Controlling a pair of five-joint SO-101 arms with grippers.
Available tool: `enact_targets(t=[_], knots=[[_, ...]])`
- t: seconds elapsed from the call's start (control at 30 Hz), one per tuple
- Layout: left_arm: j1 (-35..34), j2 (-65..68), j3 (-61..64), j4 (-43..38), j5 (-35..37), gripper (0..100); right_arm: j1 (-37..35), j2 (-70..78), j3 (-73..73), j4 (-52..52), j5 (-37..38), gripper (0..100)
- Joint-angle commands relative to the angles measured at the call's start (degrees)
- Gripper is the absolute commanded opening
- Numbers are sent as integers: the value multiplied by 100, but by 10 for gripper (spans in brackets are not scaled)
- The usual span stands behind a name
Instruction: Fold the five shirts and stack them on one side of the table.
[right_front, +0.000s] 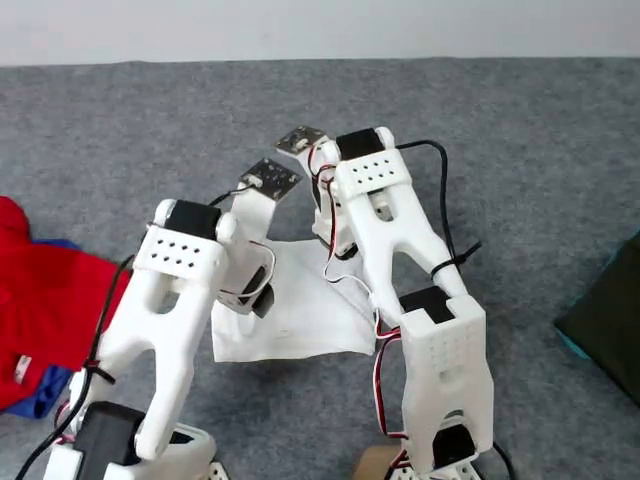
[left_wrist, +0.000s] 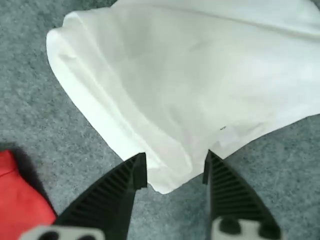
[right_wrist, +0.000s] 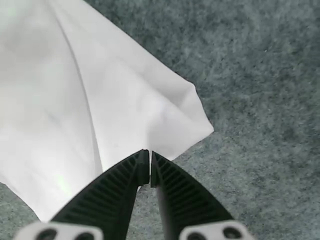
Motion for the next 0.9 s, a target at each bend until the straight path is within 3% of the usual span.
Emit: enact_targets(t=[0.0, 0.23, 0.53, 0.87], knots=[[0, 193, 207, -325, 53, 194, 31, -66, -299, -66, 35, 9], [9, 633, 338, -633, 53, 186, 31, -66, -299, -66, 35, 9], [35, 1020, 347, -571, -88, 13, 22, -22, -281, -479, 62, 9], [9, 1011, 330, -264, -105, 6, 48, 602, -308, -514, 62, 9]])
